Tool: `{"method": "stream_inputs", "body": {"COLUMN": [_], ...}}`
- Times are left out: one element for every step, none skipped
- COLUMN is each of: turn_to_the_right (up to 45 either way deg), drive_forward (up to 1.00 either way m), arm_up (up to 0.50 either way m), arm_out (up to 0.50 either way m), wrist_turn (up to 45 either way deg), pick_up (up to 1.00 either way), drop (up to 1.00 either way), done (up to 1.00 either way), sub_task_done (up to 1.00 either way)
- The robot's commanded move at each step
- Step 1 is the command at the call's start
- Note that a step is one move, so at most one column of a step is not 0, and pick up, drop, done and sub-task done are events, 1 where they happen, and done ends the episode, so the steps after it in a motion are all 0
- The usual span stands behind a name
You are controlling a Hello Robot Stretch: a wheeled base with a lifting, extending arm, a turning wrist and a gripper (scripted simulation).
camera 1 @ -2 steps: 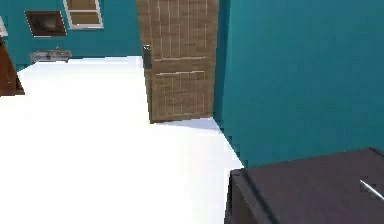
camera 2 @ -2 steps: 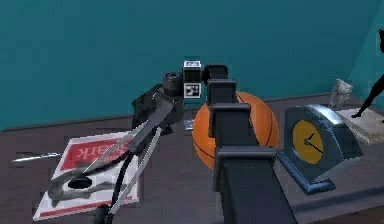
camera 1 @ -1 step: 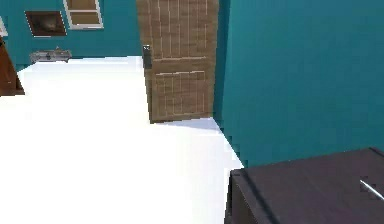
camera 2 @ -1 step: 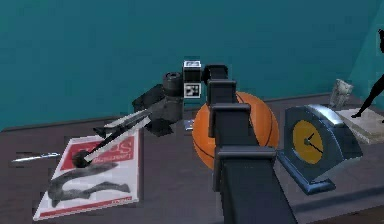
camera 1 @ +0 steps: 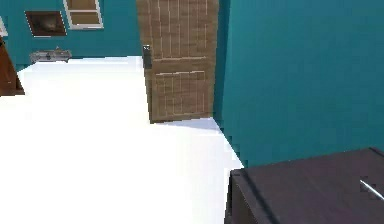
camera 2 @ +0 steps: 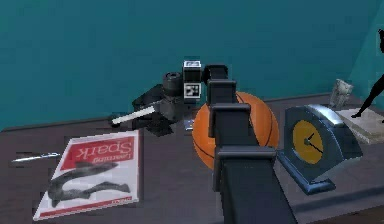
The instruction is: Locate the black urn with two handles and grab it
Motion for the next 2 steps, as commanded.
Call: {"method": "stream_inputs", "body": {"turn_to_the_right": [0.0,0.0], "drive_forward": [0.00,0.00], "arm_up": [0.00,0.00], "arm_out": [0.00,0.00], "wrist_turn": [0.0,0.0], "pick_up": [1.00,0.00], "drop": [0.00,0.00], "done": [0.00,1.00], "sub_task_done": [0.00,0.00]}}
